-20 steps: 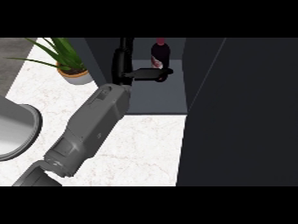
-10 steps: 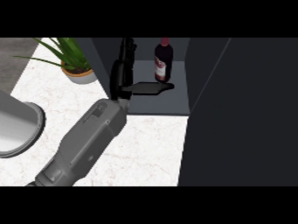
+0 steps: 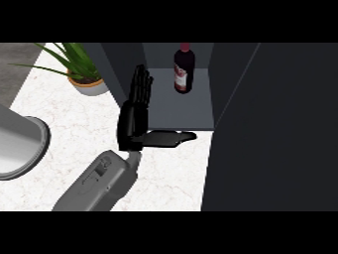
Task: Pick up the wine, place it into the cabinet and close the cabinet
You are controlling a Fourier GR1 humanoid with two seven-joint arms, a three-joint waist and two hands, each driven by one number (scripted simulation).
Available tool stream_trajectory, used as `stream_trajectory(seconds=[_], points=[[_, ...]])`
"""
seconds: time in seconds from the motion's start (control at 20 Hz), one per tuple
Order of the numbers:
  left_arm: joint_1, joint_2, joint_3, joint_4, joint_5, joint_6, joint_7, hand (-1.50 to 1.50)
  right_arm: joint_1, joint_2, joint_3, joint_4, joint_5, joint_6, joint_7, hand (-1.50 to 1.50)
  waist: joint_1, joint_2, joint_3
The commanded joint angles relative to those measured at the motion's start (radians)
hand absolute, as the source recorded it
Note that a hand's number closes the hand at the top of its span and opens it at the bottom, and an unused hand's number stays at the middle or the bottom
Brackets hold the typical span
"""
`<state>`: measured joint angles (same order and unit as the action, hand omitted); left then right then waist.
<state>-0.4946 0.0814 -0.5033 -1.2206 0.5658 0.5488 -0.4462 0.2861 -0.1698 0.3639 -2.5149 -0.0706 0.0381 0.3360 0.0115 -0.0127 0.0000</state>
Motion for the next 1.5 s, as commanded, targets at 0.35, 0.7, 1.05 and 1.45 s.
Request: stream_trajectory(seconds=[0.35, 0.7, 1.05, 1.45], points=[[0.346, 0.126, -0.111, -0.41, -0.069, 0.015, 0.015, -1.5, 0.015, -0.075, 0.034, -0.254, -0.036, 0.006, 0.207, 1.5, -0.011, 0.005, -0.001], [0.533, 0.198, -0.141, -0.563, -0.102, 0.041, -0.035, -1.5, 0.014, -0.167, 0.189, -0.191, -0.107, 0.154, 0.194, 1.5, -0.001, 0.005, -0.001], [0.672, 0.35, -0.051, -0.68, -0.049, -0.056, -0.052, -1.5, -0.067, -0.108, 0.396, -0.192, 0.015, 0.14, 0.244, 1.5, -0.001, 0.004, -0.003], [0.778, 0.436, 0.073, -0.77, 0.036, -0.137, -0.06, -1.5, -0.227, 0.024, 0.501, -0.107, 0.046, 0.062, 0.38, 1.5, 0.012, 0.002, -0.005]])
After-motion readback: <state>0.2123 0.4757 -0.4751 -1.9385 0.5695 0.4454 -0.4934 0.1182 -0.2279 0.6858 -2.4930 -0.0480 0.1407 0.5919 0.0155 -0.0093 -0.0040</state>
